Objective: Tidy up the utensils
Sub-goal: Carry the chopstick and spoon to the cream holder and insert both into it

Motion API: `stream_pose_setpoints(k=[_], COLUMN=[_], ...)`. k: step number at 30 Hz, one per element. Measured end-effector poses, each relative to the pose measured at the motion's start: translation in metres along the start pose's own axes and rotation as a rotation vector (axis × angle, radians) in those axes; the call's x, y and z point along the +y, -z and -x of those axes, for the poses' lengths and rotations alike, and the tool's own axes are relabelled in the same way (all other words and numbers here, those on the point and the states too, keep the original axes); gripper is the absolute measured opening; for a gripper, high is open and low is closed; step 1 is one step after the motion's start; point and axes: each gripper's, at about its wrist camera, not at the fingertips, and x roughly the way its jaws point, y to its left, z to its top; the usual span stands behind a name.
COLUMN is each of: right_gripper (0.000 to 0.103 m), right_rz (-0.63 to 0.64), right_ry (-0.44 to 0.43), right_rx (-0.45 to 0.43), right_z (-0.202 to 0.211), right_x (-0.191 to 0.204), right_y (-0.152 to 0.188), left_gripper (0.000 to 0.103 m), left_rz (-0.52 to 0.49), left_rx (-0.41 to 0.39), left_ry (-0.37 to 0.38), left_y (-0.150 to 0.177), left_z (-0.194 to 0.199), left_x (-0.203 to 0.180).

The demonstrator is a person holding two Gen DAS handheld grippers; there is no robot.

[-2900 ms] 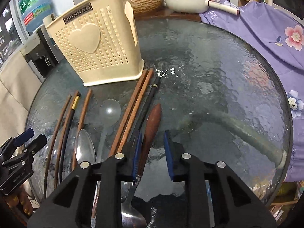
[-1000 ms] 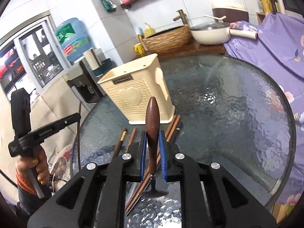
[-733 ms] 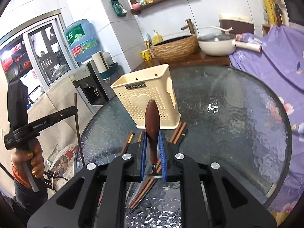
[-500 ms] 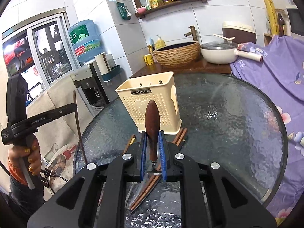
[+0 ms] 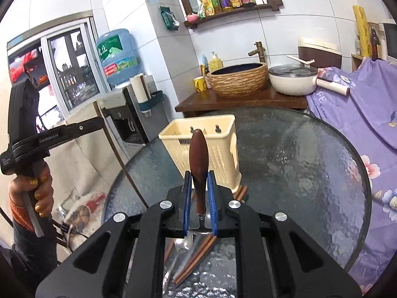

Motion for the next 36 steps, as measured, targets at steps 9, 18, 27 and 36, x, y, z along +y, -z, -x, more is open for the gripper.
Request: stream_pose_setpoints(k=[9,18,27,36], right_gripper=[0.014,0.014,0.014,0.014], right_rz=[0.018,0.07,0.034,0.037], right_ry=[-0.034,0.086,0.107,0.139], right_rx=[-0.085,-0.122,-0.014,0.021], right_z=[-0.002,-0.052,-0.111,-0.131], right_x=[0.012,0.018,-0.003,-0.01], right_y=[-0.095,-0.145,-0.096,-0.07], left_gripper=[0.007,0.007,0.007,0.007], left_rz=[0.038,0.068,0.078,0.097], left_rx=[-0.092,-0.135,-0.036,0.049], left_ry=[0.023,-0.048,-0.111,-0.116], left_y=[-0.082,-0.129,-0.079,-0.035], left_z=[0.008,-0.026,-0.086,-0.123], left_x=[-0.006,-0.008,0.007,0.019])
